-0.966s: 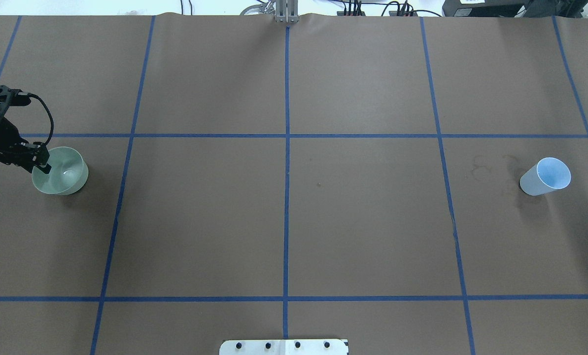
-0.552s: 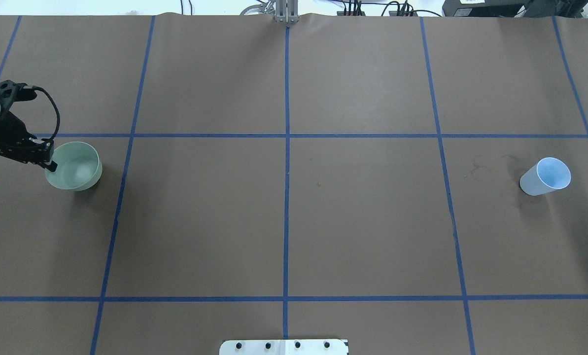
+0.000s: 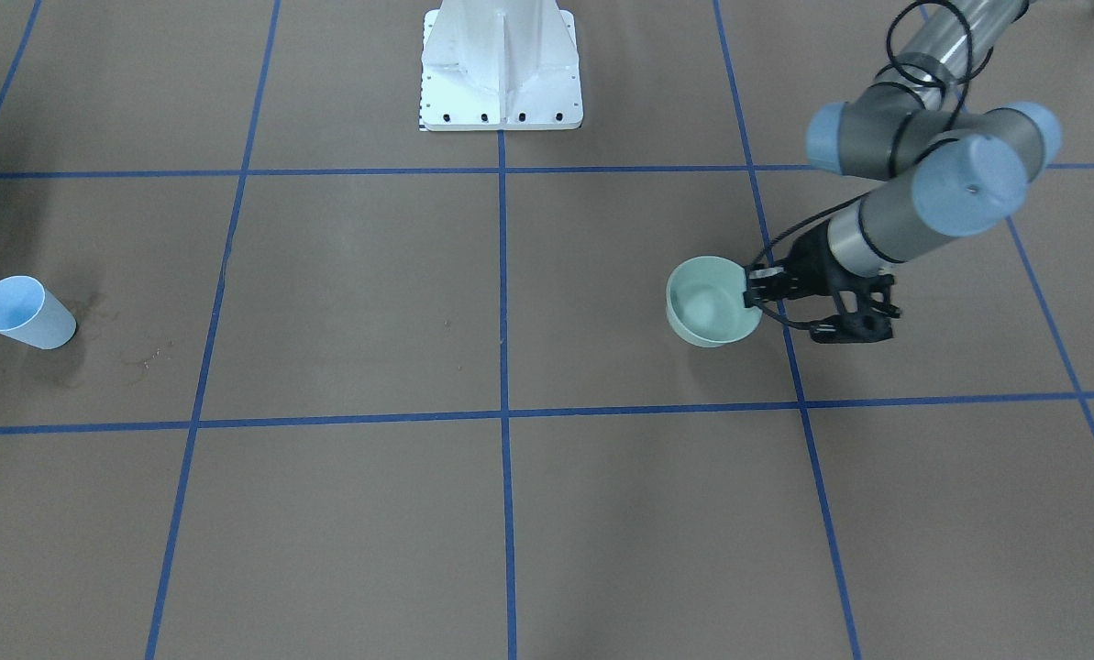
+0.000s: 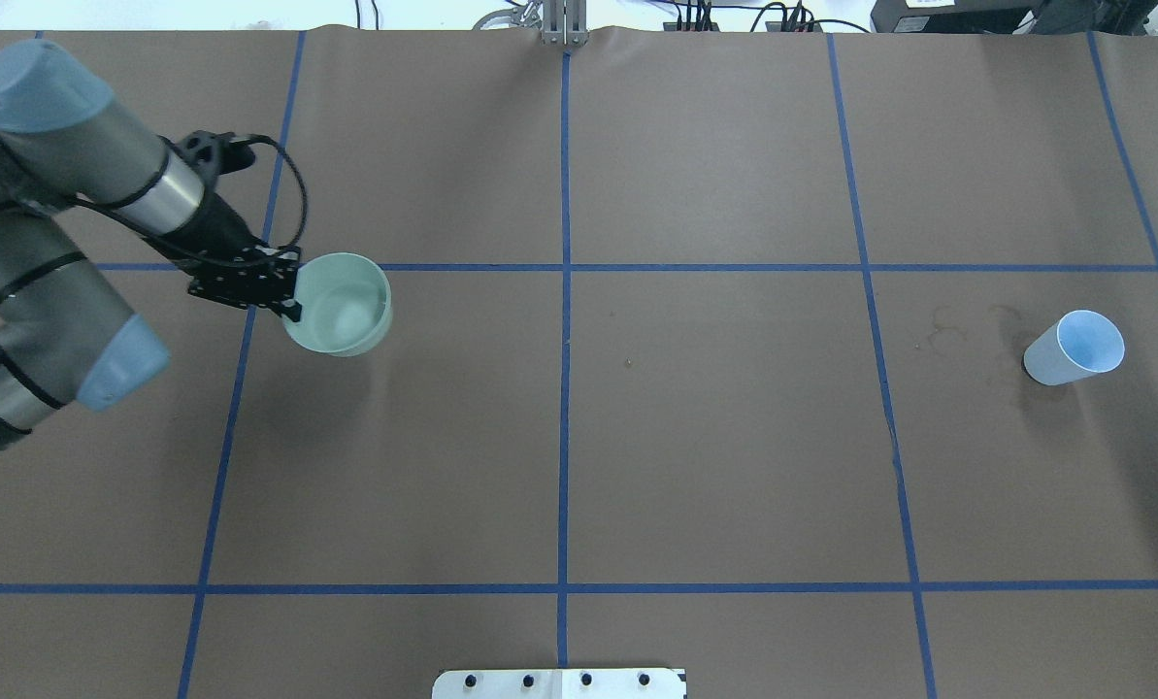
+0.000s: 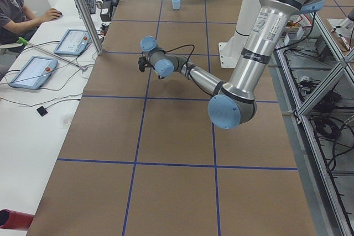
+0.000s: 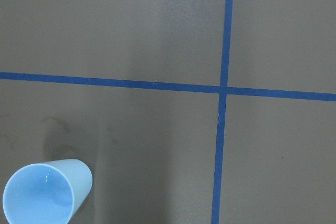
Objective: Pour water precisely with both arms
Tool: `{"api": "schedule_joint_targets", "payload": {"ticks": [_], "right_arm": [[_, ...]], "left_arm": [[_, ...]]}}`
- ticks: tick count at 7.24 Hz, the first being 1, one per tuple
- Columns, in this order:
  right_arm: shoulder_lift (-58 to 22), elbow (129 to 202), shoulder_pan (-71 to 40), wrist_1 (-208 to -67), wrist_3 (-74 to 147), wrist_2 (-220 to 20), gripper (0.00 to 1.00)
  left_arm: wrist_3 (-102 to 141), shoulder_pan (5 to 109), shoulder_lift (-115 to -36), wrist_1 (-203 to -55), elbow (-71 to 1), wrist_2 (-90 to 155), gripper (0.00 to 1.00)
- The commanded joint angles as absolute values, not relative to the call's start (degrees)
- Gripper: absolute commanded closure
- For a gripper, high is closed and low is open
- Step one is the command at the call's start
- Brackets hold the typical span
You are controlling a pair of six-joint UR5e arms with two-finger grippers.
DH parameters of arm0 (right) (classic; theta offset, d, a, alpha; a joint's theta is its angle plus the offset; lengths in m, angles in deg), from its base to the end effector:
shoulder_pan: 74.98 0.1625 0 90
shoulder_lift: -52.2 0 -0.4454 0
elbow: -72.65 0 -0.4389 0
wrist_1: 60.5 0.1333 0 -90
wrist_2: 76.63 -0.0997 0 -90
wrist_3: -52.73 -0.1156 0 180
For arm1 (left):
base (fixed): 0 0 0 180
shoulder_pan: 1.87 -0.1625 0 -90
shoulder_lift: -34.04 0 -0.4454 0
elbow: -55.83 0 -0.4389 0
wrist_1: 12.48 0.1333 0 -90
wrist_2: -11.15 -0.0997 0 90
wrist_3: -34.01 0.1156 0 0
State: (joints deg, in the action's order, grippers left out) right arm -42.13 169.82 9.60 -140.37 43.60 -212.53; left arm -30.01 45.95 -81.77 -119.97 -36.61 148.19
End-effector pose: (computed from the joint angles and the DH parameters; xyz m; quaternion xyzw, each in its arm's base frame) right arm 0.0009 -0.5224 0.6409 0.0541 -0.3975 -0.0144 0.9159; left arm 0.4383 -0.5563 0.3393 -0.0801 0.5057 -0.0078 0.8589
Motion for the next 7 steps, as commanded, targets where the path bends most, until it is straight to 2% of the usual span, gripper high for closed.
{"api": "schedule_joint_targets", "payload": {"ticks": [1, 3, 7], "right_arm": [[-42.20, 169.51, 9.48, -137.86, 43.59, -212.60, 0.00], [-42.20, 169.68, 9.31, -137.06, 43.85, -212.77, 0.00], [-42.37, 169.42, 8.96, -135.65, 44.03, -212.77, 0.00]], "left_arm": [[-36.39, 39.98, -93.08, -117.10, -32.54, 142.65, 1.00], [-37.01, 36.30, -101.19, -113.47, -26.12, 137.04, 1.00], [-36.92, 35.31, -104.12, -114.17, -20.65, 136.83, 1.00]]}}
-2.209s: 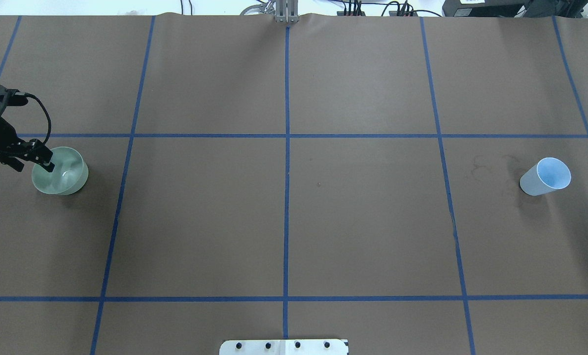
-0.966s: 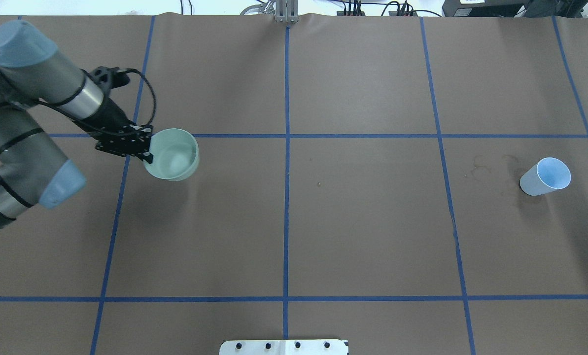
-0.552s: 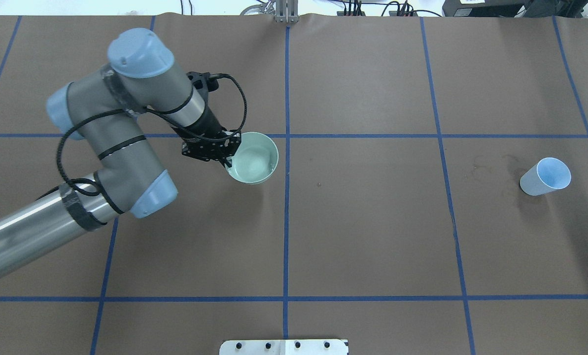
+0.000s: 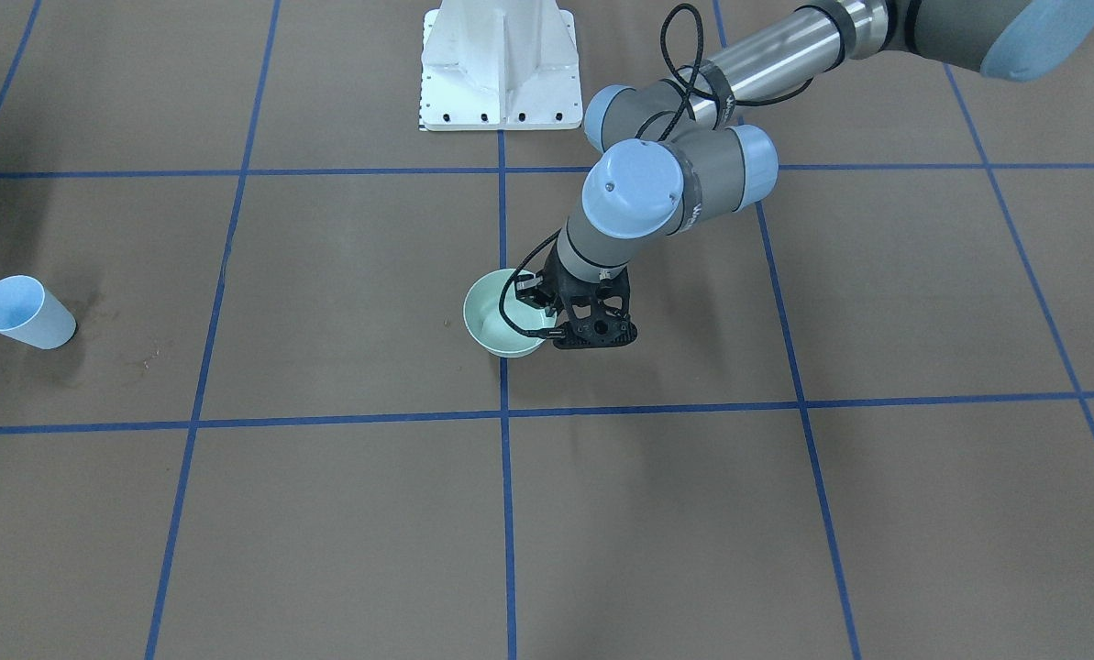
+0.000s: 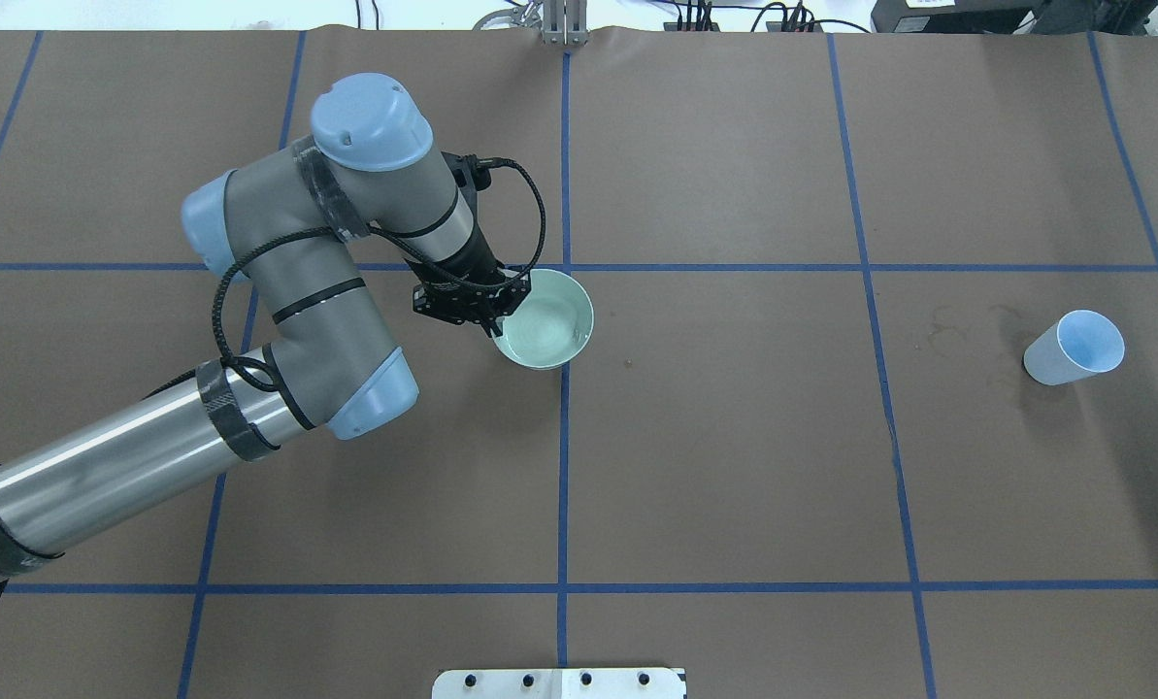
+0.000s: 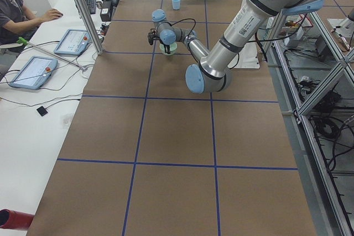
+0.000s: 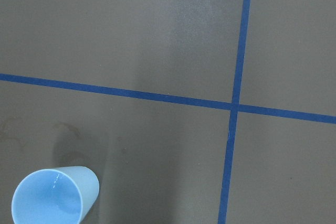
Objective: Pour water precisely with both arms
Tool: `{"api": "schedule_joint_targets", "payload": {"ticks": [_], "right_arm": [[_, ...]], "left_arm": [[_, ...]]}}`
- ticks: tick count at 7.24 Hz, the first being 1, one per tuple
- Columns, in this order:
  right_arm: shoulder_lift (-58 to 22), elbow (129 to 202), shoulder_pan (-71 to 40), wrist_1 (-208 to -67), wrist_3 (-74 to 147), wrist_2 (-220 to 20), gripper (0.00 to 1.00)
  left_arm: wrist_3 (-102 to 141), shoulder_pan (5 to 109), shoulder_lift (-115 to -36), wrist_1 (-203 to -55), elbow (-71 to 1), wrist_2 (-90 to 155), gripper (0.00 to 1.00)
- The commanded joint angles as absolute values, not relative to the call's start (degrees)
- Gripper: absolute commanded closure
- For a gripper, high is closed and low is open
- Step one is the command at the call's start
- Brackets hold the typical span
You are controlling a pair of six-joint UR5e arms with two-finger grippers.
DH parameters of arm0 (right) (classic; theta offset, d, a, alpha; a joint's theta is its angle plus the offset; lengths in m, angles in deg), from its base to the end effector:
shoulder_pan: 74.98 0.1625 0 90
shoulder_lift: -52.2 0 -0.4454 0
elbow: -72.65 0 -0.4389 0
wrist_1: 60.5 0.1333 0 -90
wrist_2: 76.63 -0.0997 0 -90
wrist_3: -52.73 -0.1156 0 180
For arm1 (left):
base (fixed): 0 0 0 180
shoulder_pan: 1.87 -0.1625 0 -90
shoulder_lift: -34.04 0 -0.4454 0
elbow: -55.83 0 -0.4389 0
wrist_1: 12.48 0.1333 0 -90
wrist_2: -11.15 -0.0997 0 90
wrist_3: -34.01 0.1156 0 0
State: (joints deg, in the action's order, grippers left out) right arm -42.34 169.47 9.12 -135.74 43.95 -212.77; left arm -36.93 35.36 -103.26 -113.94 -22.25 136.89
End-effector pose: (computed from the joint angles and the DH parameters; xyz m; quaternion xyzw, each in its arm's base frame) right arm -0.0040 -0.5245 0.6364 0.0857 -0.4018 -0.0352 0.9110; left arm 0.6145 -0.5496 0.2019 -0.0698 0.4664 -0.0175 0.8816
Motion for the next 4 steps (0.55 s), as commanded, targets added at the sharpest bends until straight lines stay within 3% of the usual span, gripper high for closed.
{"api": "schedule_joint_targets", "payload": {"ticks": [1, 4], "right_arm": [[-42.37, 169.42, 8.95, -135.65, 44.03, -212.77, 0.00], [-42.37, 169.42, 8.78, -135.65, 44.21, -212.77, 0.00]], "left_arm": [[-37.01, 35.14, -104.38, -114.17, -20.20, 136.83, 1.00], [-37.01, 35.05, -105.00, -114.34, -18.80, 136.83, 1.00]]}}
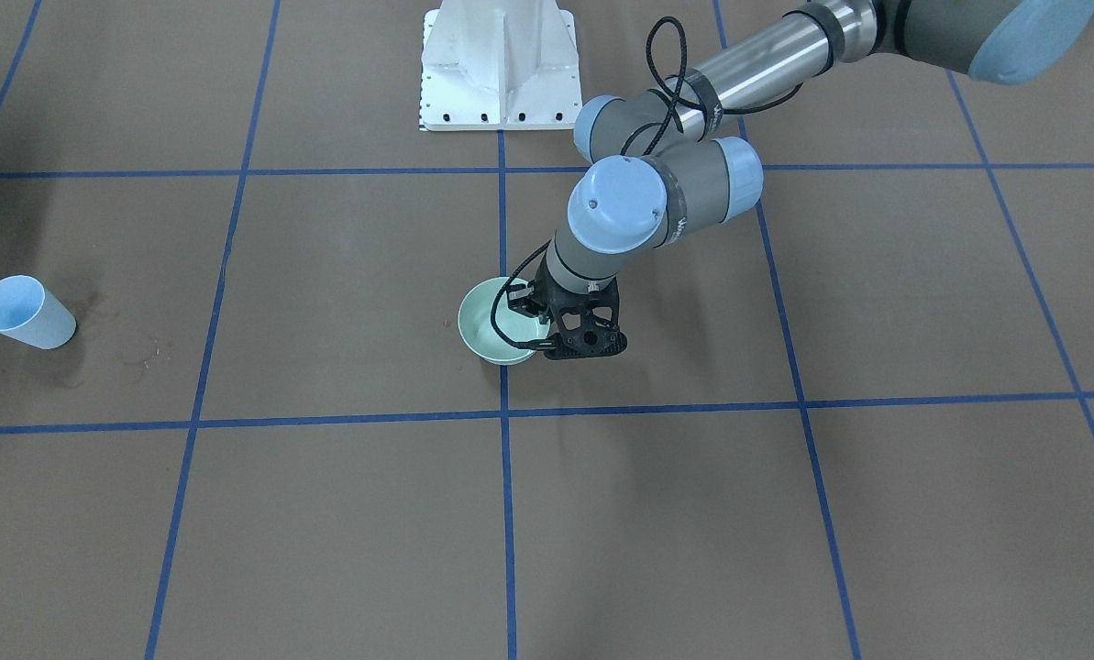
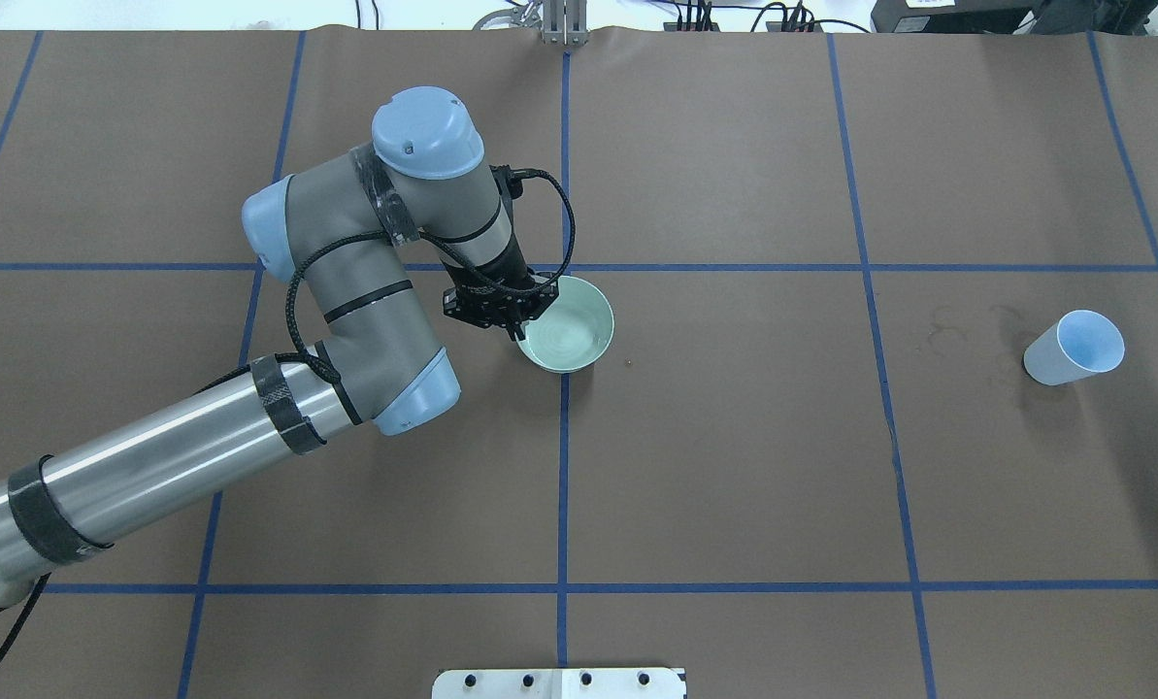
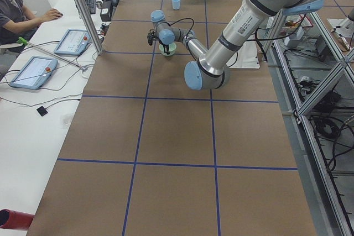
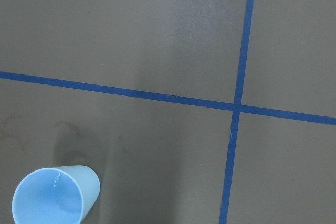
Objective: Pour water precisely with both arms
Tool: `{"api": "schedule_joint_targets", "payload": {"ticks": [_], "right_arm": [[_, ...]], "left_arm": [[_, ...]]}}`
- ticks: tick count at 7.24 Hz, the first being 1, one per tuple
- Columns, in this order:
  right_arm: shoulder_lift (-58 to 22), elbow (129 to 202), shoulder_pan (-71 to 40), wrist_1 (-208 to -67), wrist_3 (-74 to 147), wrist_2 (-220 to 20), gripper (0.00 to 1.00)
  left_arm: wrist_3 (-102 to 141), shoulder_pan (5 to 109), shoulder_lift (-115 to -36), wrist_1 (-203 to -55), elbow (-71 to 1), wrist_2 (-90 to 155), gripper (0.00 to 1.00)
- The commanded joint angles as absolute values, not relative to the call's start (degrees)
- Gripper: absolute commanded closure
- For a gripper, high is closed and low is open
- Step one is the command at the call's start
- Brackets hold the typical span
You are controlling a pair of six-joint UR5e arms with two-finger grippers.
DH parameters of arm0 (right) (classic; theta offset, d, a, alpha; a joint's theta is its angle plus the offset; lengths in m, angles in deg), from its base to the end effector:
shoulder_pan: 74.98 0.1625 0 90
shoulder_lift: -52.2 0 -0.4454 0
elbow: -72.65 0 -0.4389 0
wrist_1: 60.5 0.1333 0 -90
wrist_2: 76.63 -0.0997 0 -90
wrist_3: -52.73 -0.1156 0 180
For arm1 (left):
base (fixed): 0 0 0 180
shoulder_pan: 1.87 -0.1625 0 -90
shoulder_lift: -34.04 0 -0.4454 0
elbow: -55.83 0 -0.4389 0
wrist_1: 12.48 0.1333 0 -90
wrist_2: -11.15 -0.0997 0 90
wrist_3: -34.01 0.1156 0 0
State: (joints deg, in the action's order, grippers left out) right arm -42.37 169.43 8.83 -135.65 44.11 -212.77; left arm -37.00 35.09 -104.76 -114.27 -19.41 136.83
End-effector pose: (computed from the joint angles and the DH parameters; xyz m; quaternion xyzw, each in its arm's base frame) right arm -0.0066 -0.5242 0.6369 0.0854 -0.4019 -0.0388 0.9109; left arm 0.6281 -0.5551 0.2041 -0.0753 0.4597 -0.0191 0.8847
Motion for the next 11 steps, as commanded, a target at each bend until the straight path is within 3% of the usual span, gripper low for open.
{"api": "schedule_joint_targets", "payload": {"ticks": [1, 4, 9, 11], "right_arm": [[-42.37, 169.42, 8.78, -135.65, 44.21, -212.77, 0.00], [-42.37, 169.60, 8.78, -135.65, 44.29, -212.77, 0.00], [-42.37, 169.69, 8.78, -135.65, 44.29, -212.77, 0.00], [-42.37, 169.69, 8.78, -135.65, 44.29, -212.77, 0.00]], "left_arm": [[-37.01, 35.13, -105.35, -114.35, -18.27, 136.83, 1.00], [-37.01, 34.70, -105.35, -114.43, -18.18, 136.83, 1.00], [-37.01, 34.52, -105.35, -114.43, -17.74, 136.83, 0.88], [-36.92, 34.43, -105.35, -115.48, -17.30, 136.83, 0.75]]}}
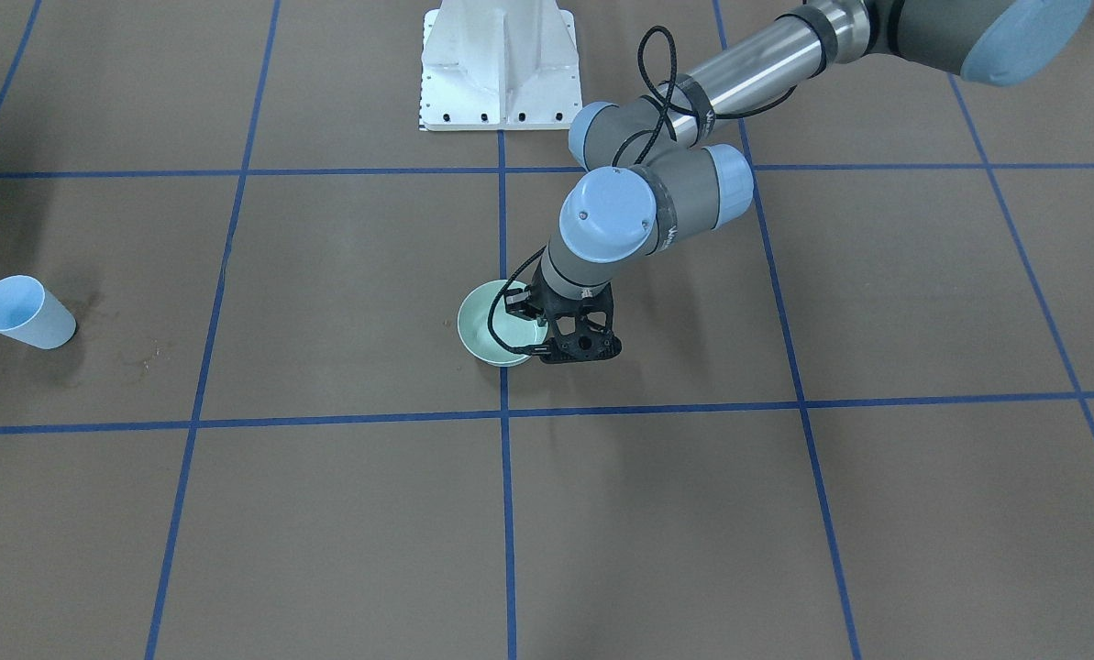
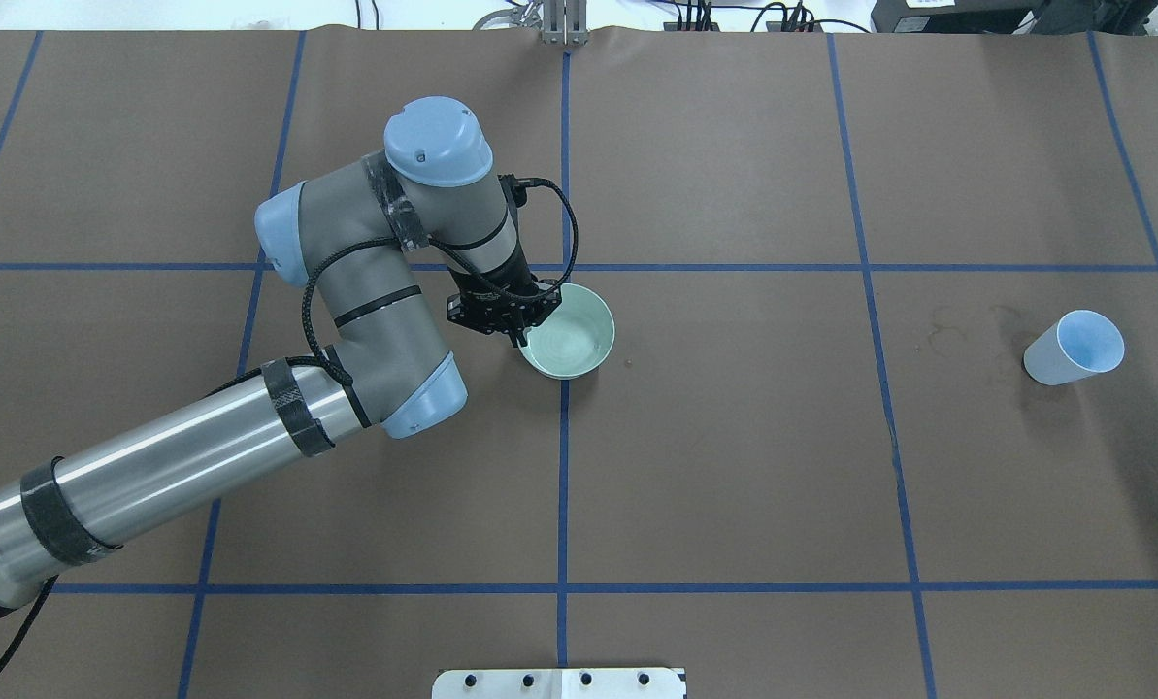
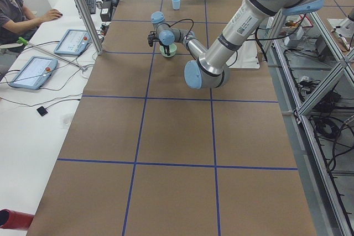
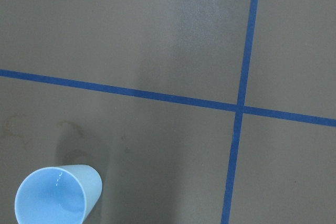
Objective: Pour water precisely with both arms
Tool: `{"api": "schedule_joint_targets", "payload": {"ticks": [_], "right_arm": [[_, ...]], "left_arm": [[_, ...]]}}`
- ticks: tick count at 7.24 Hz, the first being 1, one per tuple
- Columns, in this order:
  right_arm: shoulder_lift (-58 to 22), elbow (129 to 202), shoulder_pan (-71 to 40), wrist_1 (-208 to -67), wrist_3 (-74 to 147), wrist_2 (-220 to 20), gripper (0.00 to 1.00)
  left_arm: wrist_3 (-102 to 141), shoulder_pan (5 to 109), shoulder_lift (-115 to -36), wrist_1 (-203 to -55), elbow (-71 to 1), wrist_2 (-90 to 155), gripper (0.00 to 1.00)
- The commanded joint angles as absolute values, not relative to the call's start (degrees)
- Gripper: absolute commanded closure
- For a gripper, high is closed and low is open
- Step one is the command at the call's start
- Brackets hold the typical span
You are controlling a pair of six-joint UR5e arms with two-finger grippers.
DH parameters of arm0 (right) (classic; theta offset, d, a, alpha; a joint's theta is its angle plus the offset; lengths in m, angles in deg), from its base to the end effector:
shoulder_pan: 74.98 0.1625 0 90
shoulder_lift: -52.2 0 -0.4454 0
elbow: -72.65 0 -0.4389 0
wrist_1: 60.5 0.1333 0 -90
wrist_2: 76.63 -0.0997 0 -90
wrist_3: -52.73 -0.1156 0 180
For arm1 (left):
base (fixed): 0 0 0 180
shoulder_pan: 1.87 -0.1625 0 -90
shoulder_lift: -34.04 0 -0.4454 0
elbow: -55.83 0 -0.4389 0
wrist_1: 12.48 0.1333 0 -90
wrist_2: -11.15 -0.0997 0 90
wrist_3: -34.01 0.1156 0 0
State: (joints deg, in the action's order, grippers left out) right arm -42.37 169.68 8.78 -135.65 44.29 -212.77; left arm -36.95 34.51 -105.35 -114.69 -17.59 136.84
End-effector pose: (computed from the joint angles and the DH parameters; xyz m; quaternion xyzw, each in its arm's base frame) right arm -0.0071 -0.5244 0.6345 0.0878 -0.4019 -0.0415 0.9105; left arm 0.6404 -0.5536 0.2104 -0.0812 0.4543 -0.0166 0.8870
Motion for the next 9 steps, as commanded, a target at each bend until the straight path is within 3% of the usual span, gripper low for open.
{"api": "schedule_joint_targets", "payload": {"ticks": [1, 4, 6, 7, 9], "right_arm": [[-42.37, 169.69, 8.78, -135.65, 44.29, -212.77, 0.00], [-42.37, 169.69, 8.78, -135.65, 44.29, -212.77, 0.00], [-42.37, 169.86, 8.26, -133.73, 44.12, -212.77, 0.00], [-42.81, 169.43, 5.03, -127.36, 43.51, -212.16, 0.00], [-44.83, 169.42, -0.77, -115.77, 38.60, -211.72, 0.00]], "left_arm": [[-36.92, 34.35, -105.35, -115.66, -17.21, 136.83, 0.73], [-37.01, 34.34, -105.61, -115.75, -17.12, 136.83, 0.66], [-37.01, 35.92, -106.05, -115.40, -19.83, 137.01, 0.33], [-37.01, 37.58, -103.09, -114.70, -24.81, 137.45, 0.26], [-36.31, 39.86, -89.86, -114.87, -37.98, 138.06, 0.26]]}}
